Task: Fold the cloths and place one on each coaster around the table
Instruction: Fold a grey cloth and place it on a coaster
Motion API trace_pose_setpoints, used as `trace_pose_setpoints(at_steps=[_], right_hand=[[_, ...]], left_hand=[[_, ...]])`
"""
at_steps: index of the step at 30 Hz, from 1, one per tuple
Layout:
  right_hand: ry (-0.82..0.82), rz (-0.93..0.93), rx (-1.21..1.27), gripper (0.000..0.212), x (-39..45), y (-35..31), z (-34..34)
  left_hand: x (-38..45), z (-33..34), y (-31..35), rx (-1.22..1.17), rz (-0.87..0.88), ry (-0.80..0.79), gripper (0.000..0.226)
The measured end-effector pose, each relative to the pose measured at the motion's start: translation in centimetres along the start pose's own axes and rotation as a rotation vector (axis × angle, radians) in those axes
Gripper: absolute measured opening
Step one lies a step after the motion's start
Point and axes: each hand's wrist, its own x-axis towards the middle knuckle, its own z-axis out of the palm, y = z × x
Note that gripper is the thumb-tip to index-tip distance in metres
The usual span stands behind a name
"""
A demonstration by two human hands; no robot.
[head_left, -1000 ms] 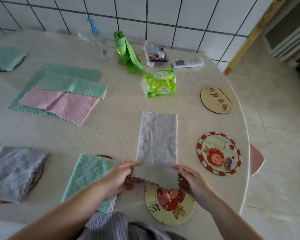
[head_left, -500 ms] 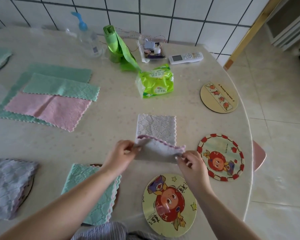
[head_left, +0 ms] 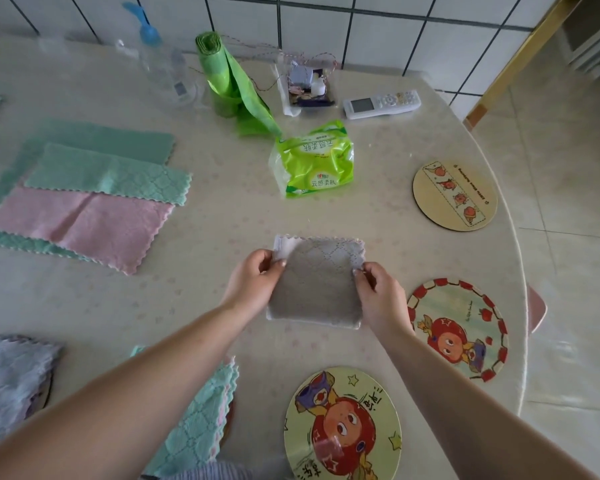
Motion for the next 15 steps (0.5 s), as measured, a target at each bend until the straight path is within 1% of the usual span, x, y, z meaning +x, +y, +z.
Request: trace_pose_setpoints(at_steps=[4,8,12,14,15], right_hand=[[0.006,-0.002,-0.006,0.019,1.4,-0.3,0.2],[0.009,0.015,-0.059,0.022,2.3,0.1,0.5],[-0.013,0.049,-0.086,0.027,3.2,0.0,0.4],[-0.009,0.085,-0.041,0.026,3.3,-0.1,0.2],[0.009,0.098,0.005,0.026,3.1,-0.2,0.1]], left_hand=[[1.4,0.2,0.1,0.009,-0.005,0.042,0.016],[2.3,0.6,-0.5,0.047,-0.075,0.030,0.024],[2.7,0.8,-0.3,0.081,-0.118,0.047,0.021],[2.1,0.8,0.2,0.049,-0.153,0.084,0.023],[1.6,0.8,0.4,0.067,-0.127,0.117,0.026]])
